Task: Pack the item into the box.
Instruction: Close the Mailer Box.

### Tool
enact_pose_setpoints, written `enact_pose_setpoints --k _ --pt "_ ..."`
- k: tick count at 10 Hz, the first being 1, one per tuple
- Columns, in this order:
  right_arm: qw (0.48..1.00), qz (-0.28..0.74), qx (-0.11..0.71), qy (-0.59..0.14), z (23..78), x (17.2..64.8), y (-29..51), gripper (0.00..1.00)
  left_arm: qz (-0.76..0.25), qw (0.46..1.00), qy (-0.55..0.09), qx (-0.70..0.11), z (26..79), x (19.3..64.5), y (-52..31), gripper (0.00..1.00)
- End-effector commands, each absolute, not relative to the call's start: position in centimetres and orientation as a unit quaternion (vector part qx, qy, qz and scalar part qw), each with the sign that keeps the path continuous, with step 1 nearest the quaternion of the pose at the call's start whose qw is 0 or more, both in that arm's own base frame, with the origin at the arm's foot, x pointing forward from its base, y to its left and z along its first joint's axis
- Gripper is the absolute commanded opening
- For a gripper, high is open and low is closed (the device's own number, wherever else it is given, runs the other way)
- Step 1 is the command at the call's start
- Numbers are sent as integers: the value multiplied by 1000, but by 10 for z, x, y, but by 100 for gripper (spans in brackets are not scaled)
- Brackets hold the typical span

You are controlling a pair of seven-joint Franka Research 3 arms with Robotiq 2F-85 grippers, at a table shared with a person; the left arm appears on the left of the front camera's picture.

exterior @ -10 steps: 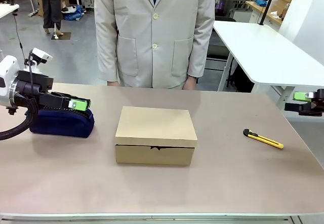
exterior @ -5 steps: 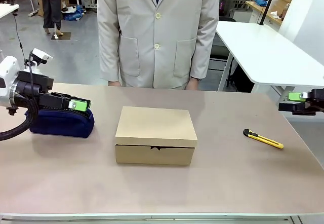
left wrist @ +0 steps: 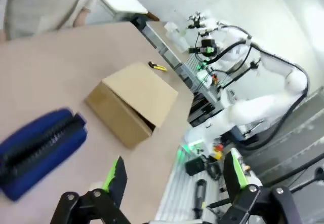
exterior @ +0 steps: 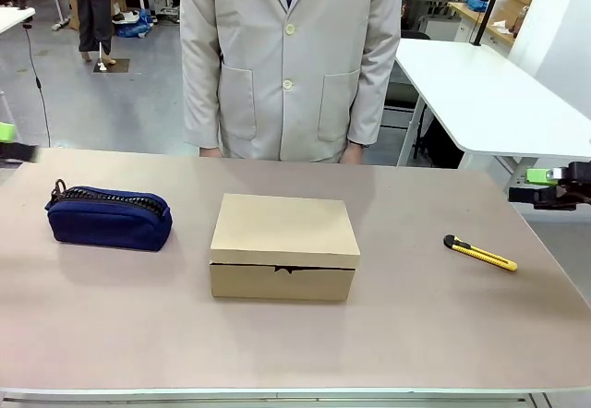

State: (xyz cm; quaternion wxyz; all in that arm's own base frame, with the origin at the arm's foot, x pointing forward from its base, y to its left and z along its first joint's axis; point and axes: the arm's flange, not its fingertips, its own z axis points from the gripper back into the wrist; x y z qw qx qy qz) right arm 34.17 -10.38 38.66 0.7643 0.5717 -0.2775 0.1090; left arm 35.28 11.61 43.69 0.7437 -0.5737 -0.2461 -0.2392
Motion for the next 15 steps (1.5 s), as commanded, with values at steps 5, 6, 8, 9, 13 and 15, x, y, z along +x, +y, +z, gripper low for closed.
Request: enact_pose_setpoints --k 5,6,8,9,13,15 --pt "762 113 574 -276 389 340 -103 100 -239 744 -246 -574 437 353 116 100" --pt "762 113 574 -276 389 340 -103 100 -239 744 -246 -574 437 353 116 100" --pt "762 113 574 -276 389 340 -103 100 -239 744 -246 -574 437 353 116 100" --pt "762 113 574 -276 389 340 -103 100 -239 744 -246 -574 437 353 116 100" --pt "762 113 574 -276 389 340 -103 100 -239 744 -246 -574 437 353 116 100" --pt "762 113 574 -276 389 340 -103 100 -239 744 -246 -574 437 353 116 100"
